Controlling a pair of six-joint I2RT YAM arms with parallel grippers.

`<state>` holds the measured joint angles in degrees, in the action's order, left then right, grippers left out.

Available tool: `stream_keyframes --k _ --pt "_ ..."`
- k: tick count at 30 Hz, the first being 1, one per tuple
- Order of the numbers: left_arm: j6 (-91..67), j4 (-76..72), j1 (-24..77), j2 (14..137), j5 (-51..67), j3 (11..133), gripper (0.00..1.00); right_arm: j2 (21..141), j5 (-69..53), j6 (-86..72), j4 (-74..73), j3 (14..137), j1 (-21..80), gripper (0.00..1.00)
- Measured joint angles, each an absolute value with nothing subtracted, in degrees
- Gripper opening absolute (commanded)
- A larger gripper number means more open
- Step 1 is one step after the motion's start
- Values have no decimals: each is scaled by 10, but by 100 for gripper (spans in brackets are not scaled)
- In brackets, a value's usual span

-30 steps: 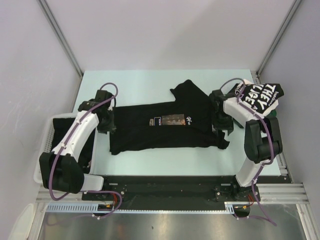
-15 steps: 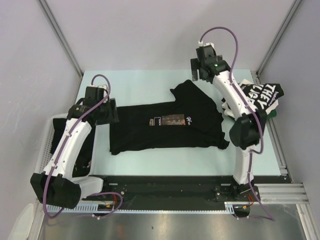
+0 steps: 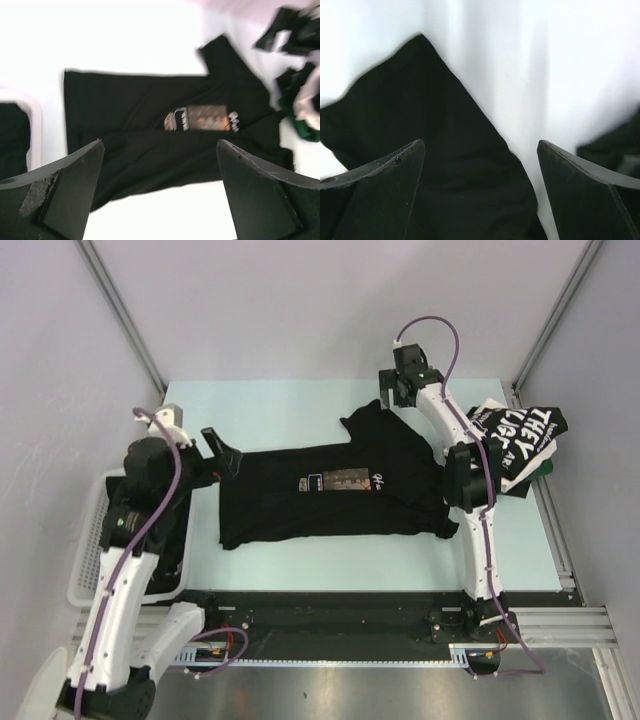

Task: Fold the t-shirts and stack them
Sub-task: Grap the side of the flattened tshirt furthest away from the robot with both arms

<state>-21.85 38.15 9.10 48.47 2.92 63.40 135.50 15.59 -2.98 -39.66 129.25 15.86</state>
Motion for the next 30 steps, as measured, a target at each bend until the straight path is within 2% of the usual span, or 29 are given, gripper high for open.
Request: stream_keyframes --k 5,9,18,30 --pt "-221 346 91 422 49 622 99 1396 102 -30 -361 1334 155 100" --pt "-221 349 91 430 84 622 100 1446 59 -36 -340 1385 155 100" --pt "-242 318 91 407 144 555 100 1505 7 -45 -303 1395 153 97" --pt "-244 305 91 436 187 552 100 1529 -21 -62 -256 1411 140 91"
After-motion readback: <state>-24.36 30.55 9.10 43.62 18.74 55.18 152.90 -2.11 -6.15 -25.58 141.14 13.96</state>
